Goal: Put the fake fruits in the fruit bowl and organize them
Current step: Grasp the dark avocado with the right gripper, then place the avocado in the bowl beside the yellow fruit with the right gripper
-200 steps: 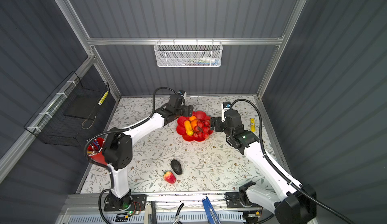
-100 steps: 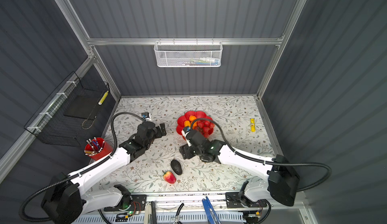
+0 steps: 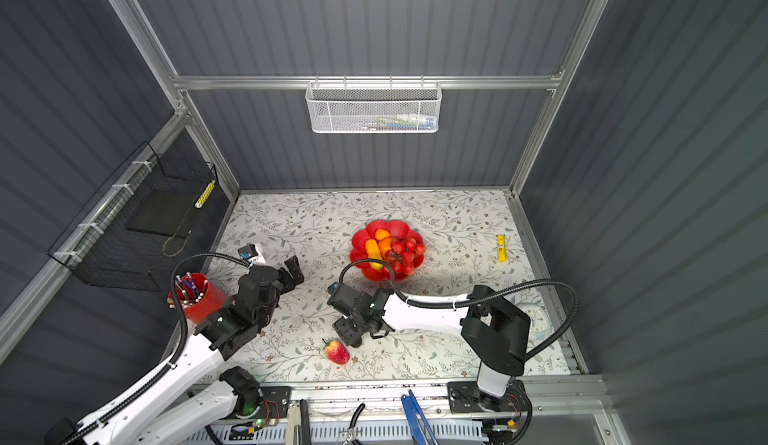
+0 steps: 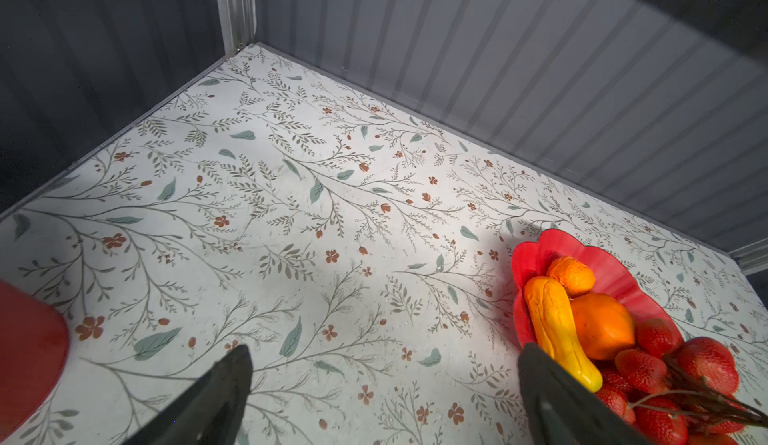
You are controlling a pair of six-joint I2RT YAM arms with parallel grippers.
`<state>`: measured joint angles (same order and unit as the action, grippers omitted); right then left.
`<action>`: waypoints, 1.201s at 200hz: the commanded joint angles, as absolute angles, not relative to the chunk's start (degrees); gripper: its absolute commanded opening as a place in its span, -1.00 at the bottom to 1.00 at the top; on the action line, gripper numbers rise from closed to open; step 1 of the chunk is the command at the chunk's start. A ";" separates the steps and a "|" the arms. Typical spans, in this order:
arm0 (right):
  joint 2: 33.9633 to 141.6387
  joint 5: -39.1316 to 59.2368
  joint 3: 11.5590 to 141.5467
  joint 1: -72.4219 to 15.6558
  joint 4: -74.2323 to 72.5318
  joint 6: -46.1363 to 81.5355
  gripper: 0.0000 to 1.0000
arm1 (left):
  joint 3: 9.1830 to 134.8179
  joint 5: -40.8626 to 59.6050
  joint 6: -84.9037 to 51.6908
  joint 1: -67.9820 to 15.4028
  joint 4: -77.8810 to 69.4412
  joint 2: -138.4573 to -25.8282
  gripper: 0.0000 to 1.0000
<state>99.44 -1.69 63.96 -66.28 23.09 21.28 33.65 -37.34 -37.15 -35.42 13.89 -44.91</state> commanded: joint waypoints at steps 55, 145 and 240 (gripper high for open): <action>106.17 0.01 68.57 -66.38 28.72 19.95 0.00 | 32.80 -40.34 -39.50 -35.22 19.68 -40.54 1.00; 91.92 -6.55 67.03 -52.37 28.66 15.67 -0.46 | 32.30 -36.52 -40.63 -35.20 18.27 -41.96 0.99; 107.72 -4.05 85.84 -41.93 27.23 9.99 -0.42 | 33.31 -25.53 -40.15 -35.23 17.99 -44.48 1.00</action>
